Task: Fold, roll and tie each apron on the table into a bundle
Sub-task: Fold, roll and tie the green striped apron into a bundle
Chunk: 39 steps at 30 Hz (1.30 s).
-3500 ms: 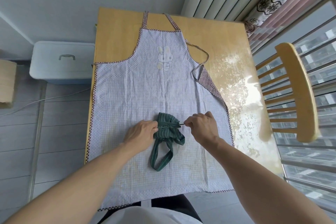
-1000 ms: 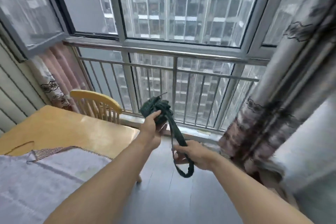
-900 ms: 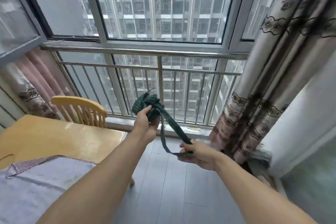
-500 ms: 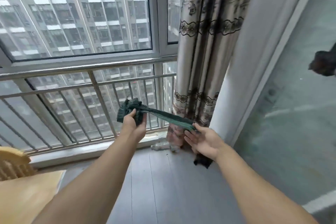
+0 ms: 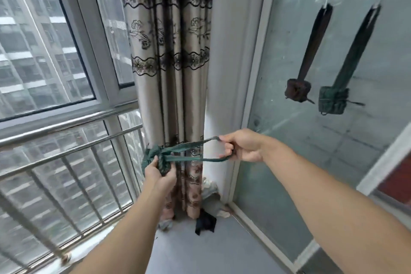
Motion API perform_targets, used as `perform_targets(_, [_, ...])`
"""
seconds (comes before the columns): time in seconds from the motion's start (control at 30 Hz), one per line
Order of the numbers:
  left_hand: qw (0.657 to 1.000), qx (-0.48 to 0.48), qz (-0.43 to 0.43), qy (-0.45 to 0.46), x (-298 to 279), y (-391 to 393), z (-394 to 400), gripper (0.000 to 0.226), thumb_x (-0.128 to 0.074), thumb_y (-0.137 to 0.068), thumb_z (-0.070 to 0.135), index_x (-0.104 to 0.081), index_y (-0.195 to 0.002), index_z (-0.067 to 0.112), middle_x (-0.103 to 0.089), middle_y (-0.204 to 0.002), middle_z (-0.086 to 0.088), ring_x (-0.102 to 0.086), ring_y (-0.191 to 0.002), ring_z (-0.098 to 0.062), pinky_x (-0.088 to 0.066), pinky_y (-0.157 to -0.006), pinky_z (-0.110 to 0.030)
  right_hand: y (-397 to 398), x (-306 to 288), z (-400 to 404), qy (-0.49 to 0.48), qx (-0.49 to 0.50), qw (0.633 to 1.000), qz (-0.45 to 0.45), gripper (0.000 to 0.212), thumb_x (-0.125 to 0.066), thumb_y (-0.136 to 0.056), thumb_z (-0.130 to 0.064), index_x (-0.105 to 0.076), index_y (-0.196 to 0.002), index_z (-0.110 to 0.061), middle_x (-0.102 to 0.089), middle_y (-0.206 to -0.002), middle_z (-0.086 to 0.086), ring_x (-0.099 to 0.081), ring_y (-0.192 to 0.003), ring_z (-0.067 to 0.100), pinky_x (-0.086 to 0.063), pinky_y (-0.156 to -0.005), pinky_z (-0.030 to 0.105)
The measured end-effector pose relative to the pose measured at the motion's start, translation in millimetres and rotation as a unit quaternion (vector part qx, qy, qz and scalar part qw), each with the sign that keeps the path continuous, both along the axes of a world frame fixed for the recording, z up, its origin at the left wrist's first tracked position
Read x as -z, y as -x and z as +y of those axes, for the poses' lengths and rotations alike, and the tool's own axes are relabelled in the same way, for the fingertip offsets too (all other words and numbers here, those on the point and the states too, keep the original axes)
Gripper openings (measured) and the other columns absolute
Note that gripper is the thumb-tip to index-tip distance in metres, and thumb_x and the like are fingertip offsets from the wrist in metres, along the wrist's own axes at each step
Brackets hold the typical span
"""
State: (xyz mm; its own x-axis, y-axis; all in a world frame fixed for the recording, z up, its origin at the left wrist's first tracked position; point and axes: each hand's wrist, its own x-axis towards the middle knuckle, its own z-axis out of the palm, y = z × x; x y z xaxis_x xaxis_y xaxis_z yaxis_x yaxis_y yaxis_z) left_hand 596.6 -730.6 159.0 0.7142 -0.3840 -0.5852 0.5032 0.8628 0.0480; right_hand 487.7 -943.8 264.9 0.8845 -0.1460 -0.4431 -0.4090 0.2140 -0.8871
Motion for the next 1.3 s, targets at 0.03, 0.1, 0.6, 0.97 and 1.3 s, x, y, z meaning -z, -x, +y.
perform_targets(0.03, [1.0, 0.015, 0.0, 0.009, -5, -6, -8, 0.02, -0.062, -0.098, 0.014, -0.067, -0.114, 0.003, -0.073, -0.109, -0.013, -0.07, -0.103, -0.027, -0.057, -0.096, -0.033, 0, 0, -6, 0.007, 0.009, 1.0, 0.013, 0.017, -0.048, -0.107, -0.012, -0.057, -0.096, -0.003, -0.039, -0.053, 0.001, -0.044, -0.043, 0.014, -0.062, -0.078, 0.039])
perform_targets(0.1, [0.999, 0.032, -0.004, 0.023, -16, -17, -27, 0.019, -0.063, -0.098, 0.014, -0.068, -0.111, 0.002, -0.073, -0.106, -0.014, -0.07, -0.098, -0.028, -0.06, -0.082, -0.035, 3, 0, -18, 0.012, 0.007, 1.0, 0.024, 0.021, -0.048, -0.108, -0.016, -0.058, -0.095, -0.003, -0.042, -0.058, 0.003, -0.042, -0.046, 0.015, -0.06, -0.082, 0.04])
perform_targets(0.6, [0.965, 0.258, -0.034, -0.003, -25, -37, -228, 0.035, -0.065, -0.097, 0.02, -0.066, -0.127, 0.001, -0.073, -0.116, -0.017, -0.07, -0.109, -0.032, -0.057, -0.097, -0.041, 17, -98, -147, 0.191, 0.053, 0.967, -0.162, 0.008, -0.062, -0.101, -0.02, -0.064, -0.097, -0.013, -0.07, -0.079, 0.006, -0.073, -0.08, 0.023, -0.058, -0.077, 0.03])
perform_targets(0.97, [0.834, 0.46, -0.253, -0.17, -83, -1, -400, 0.05, -0.063, -0.095, 0.017, -0.049, -0.139, -0.003, -0.06, -0.127, -0.022, -0.056, -0.12, -0.031, -0.043, -0.112, -0.049, -1, -208, -279, 0.233, 0.042, 0.939, -0.249, 0.014, -0.067, -0.098, -0.027, -0.072, -0.101, -0.015, -0.063, -0.076, -0.004, -0.059, -0.076, 0.017, -0.054, -0.088, 0.038])
perform_targets(1.3, [0.722, 0.22, -0.619, -0.216, -256, -16, -465, 0.033, -0.055, -0.102, 0.032, -0.067, -0.12, 0.008, -0.075, -0.107, -0.008, -0.071, -0.101, -0.024, -0.055, -0.088, -0.036, -3, -297, -352, 0.42, 0.002, 0.895, -0.151, 0.007, -0.073, -0.091, -0.01, -0.068, -0.093, -0.013, -0.055, -0.071, -0.002, -0.046, -0.067, 0.013, -0.043, -0.066, 0.026])
